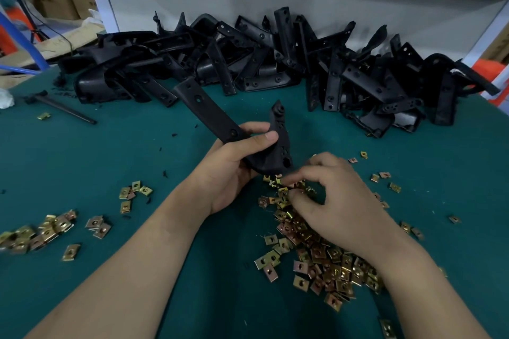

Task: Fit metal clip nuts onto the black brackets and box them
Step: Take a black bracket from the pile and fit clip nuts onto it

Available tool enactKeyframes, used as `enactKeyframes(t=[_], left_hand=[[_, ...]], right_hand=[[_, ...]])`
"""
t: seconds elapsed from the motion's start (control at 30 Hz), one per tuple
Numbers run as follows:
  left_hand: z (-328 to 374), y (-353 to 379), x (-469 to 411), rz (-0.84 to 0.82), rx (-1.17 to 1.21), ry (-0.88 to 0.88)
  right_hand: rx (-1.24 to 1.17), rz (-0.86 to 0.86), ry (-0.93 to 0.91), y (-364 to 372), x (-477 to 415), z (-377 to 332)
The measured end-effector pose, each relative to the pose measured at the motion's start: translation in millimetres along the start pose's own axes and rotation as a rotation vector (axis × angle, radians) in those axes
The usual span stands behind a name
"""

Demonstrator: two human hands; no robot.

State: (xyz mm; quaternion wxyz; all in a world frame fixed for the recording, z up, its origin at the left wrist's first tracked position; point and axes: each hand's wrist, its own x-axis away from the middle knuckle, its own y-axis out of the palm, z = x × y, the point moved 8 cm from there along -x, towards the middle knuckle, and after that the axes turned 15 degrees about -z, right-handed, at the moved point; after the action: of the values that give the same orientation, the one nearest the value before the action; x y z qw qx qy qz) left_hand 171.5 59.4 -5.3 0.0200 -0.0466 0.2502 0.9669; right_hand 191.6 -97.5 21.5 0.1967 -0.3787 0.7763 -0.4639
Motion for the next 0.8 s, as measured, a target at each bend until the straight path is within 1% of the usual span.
enactKeyframes(t=[0.1, 0.2, 0.27, 0.37, 0.43, 0.53, 0.6, 0.67, 0.8], left_hand=[[-0.2, -1.2, 0.4, 0.012, 0.000, -0.001], [-0.7, -1.2, 0.3, 0.015, 0.001, -0.006], [-0.7, -0.1, 0.6, 0.008, 0.006, -0.010], [0.2, 1.4, 0.8, 0.006, 0.019, 0.001], [1.0, 2.1, 1.1, 0.009, 0.024, 0.008], [1.3, 2.4, 1.6, 0.007, 0.029, 0.004], [0.7, 2.3, 1.7, 0.002, 0.026, 0.000], [0.6, 3.6, 1.6, -0.015, 0.007, -0.003], [0.0, 7.1, 3.1, -0.073, -0.010, -0.021]], right_hand=[[0.036, -0.081, 0.005, 6.4, 0.3, -2.2], [0.008, -0.077, 0.014, 5.1, 1.9, -1.8], [-0.022, -0.058, 0.013, 3.3, 3.2, -1.0], [-0.134, -0.017, -0.005, -0.5, 4.1, -2.2], [-0.151, 0.010, -0.007, -2.9, 3.8, -4.0], [-0.233, 0.077, 0.003, -9.6, 4.2, -3.3], [-0.397, 0.142, 0.003, -16.9, 6.7, -0.6], [-0.642, 0.191, 0.013, -21.0, 9.5, 3.9], [-1.115, 0.203, 0.058, -14.1, 9.1, 10.4]])
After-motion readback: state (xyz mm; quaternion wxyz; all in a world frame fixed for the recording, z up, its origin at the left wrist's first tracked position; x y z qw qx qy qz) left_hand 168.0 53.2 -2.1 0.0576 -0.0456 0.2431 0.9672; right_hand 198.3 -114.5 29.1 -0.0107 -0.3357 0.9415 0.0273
